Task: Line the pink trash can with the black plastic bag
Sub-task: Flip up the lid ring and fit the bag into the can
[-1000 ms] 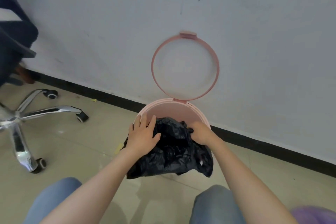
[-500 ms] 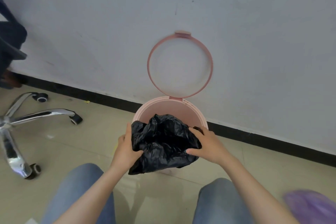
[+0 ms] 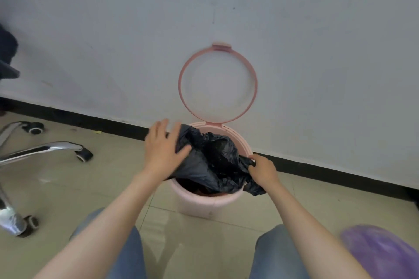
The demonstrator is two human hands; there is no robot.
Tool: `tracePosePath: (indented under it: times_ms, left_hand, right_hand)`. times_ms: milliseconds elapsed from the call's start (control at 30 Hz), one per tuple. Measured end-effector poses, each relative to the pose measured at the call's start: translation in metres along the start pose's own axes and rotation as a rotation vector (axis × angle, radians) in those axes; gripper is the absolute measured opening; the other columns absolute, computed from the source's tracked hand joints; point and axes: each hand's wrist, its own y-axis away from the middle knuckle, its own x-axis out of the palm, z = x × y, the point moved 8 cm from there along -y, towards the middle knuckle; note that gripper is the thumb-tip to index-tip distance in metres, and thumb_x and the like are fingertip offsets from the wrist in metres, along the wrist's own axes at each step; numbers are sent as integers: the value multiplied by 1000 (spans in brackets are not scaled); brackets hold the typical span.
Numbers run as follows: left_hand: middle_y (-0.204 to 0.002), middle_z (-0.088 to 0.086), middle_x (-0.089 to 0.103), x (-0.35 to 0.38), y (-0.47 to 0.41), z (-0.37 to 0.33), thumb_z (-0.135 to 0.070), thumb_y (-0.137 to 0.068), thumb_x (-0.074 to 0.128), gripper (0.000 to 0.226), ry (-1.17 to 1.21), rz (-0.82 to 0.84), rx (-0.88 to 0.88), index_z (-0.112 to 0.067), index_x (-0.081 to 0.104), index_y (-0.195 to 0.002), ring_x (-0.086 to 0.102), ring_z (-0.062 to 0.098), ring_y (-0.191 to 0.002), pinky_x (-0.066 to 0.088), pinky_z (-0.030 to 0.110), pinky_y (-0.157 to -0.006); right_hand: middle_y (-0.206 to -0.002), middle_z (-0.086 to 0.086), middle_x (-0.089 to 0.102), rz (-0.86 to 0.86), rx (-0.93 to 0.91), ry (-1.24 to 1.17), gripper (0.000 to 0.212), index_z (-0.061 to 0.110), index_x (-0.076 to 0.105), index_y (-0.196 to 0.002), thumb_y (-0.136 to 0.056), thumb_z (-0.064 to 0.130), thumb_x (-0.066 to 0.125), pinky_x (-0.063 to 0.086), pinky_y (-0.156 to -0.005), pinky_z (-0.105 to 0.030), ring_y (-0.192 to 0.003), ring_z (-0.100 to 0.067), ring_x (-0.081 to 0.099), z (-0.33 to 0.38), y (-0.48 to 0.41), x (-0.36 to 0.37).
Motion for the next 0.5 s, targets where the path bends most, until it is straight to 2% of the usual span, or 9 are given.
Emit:
tracePosePath:
  times_ms: [67, 133, 167, 233, 300, 367, 400, 467, 500]
  left_hand:
    - [-122, 20, 61, 24, 27, -18, -49, -71, 41, 58, -101, 83, 195, -14, 64, -111, 39, 37, -121, 46, 57, -87]
    - [-129, 14, 58, 51, 51, -18, -49, -75, 41, 53, -230, 224, 264, -21, 61, -116, 31, 29, -132, 43, 55, -93]
    - [-141, 13, 45, 63, 60, -14, -47, -82, 42, 53, -266, 304, 257, -24, 49, -129, 21, 28, -139, 34, 53, -103]
    - [-156, 6, 8, 88, 75, 6, -48, -91, 38, 61, -253, 526, 185, -28, 14, -144, -2, 26, -143, 8, 52, -114]
    - [-157, 1, 0, 96, 79, 14, -58, -89, 28, 67, -259, 626, 159, -32, 1, -145, -7, 24, -143, -1, 53, -114]
    - [-157, 1, 7, 99, 81, 19, -70, -77, 14, 78, -295, 647, 185, -33, 0, -144, -3, 24, -143, 0, 55, -113]
    - [-156, 2, 11, 100, 82, 21, -70, -77, 17, 79, -308, 656, 192, -33, 2, -144, 0, 24, -143, 2, 55, -113]
    - [-150, 6, 30, 98, 83, 24, -51, -85, 46, 68, -308, 601, 270, -31, 17, -143, 17, 27, -141, 17, 55, -111]
    - [-138, 8, 48, 92, 82, 21, -35, -78, 65, 67, -285, 535, 353, -29, 34, -137, 35, 28, -133, 35, 53, -103]
  right_hand:
    - [-130, -18, 54, -24, 28, -14, 42, 11, 49, -128, -87, 6, 43, 45, -90, -36, -114, -34, 52, -6, -2, 1]
    - [-135, -20, 45, -90, 17, 100, 42, 13, 47, -129, -88, 11, 48, 45, -93, -42, -118, -37, 47, -6, 3, -5]
    - [-136, -23, 44, -182, -36, 227, 42, 12, 49, -126, -85, 10, 54, 45, -92, -46, -120, -40, 45, -2, 9, -13]
    - [-122, -24, 57, -421, -292, 456, 39, 8, 62, -108, -70, 5, 69, 51, -80, -49, -112, -43, 51, 20, 30, -27]
    - [-104, -12, 69, -514, -632, 628, 24, 14, 67, -89, -66, 13, 64, 53, -71, -40, -103, -34, 55, 43, 55, -17]
    - [-93, 2, 73, -343, -804, 796, 21, 23, 68, -83, -65, 32, 62, 52, -73, -35, -96, -24, 62, 43, 63, 10]
    - [-91, 4, 73, -207, -780, 867, 30, 27, 69, -85, -58, 39, 70, 55, -74, -36, -94, -22, 66, 35, 61, 22]
    - [-92, 2, 74, -11, -582, 954, 62, 29, 70, -94, -35, 43, 84, 58, -69, -39, -87, -22, 70, 6, 48, 36]
    - [-90, 1, 75, 34, -465, 951, 73, 29, 69, -98, -28, 37, 87, 57, -65, -40, -81, -23, 70, -7, 39, 37]
